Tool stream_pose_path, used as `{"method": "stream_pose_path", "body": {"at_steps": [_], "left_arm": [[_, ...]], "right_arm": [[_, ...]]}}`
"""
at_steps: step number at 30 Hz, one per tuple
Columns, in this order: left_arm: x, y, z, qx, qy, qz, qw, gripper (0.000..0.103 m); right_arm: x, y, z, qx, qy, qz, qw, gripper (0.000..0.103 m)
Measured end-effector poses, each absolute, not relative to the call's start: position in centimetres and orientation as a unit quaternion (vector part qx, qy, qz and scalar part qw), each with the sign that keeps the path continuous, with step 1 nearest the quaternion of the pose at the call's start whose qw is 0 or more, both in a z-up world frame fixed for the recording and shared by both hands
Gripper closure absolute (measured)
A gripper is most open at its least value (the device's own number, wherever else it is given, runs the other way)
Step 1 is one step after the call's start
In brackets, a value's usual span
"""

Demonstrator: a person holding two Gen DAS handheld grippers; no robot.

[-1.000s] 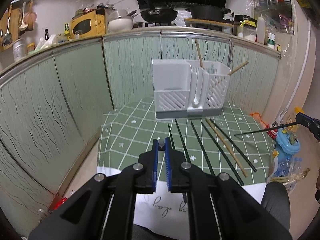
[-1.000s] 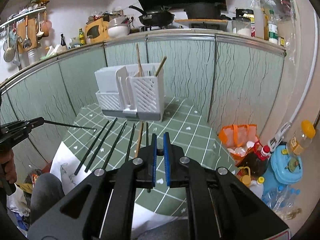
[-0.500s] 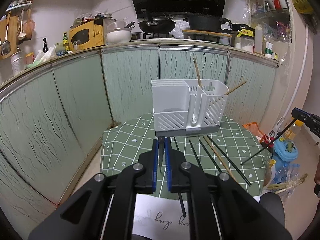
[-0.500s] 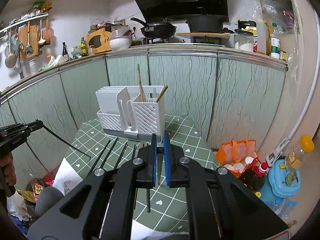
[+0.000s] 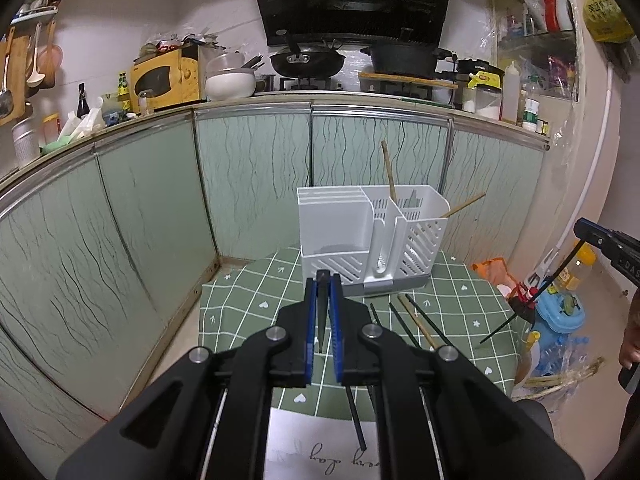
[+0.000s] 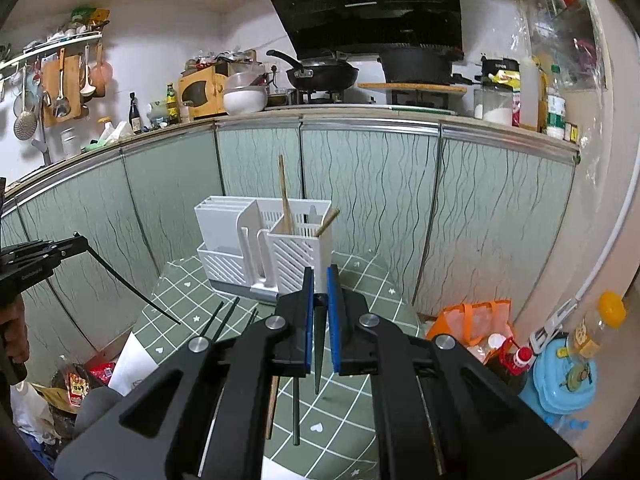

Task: Organize utensils
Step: 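Lift the black chopstick with the left gripper toward the holder, then lower the black chopstick into the white holder and open the left gripper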

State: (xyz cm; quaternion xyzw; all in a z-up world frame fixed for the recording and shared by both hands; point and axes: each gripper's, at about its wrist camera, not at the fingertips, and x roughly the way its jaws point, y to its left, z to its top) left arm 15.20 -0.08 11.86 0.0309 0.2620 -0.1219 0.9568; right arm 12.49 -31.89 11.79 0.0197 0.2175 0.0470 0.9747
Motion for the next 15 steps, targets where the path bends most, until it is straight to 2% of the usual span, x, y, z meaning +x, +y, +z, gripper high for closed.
{"method": "stream_pose_path", "body": {"at_steps": [15], "left_arm": [[18.9, -2.4, 16.3, 0.034, 0.259, -0.179, 0.949, 0.095]], "right_arm": [[16.0, -31.3, 16.9, 0.015, 0.214, 0.062, 0.975, 0.097]]}}
